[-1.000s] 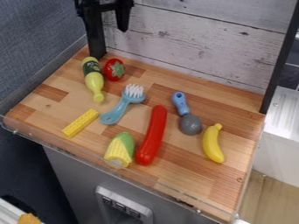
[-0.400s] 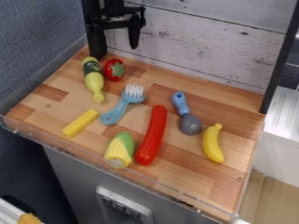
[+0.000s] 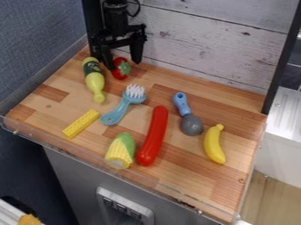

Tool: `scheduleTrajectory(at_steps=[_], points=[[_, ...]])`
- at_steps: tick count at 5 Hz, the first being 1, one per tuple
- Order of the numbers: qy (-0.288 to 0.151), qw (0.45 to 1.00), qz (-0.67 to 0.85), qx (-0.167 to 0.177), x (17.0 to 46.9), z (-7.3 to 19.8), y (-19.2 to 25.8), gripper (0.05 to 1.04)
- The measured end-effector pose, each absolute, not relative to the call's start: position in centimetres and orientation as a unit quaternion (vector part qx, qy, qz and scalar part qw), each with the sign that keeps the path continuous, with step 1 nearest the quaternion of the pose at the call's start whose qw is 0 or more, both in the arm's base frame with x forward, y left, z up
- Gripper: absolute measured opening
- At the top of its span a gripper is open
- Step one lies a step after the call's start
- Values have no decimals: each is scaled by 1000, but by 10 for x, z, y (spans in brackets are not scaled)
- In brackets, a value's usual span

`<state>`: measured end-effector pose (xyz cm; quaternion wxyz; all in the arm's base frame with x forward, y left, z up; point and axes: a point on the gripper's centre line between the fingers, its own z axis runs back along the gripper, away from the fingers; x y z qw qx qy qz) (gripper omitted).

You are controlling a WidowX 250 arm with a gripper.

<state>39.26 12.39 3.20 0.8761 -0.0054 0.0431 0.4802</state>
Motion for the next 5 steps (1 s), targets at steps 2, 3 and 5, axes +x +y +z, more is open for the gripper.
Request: scheduleTrajectory(at_steps=[2,3,5], points=[[41,873,486,-8,392,9,117,933],[32,891,452,-9,390,7,118,778],[29,919,394,-8,390,7,117,778]])
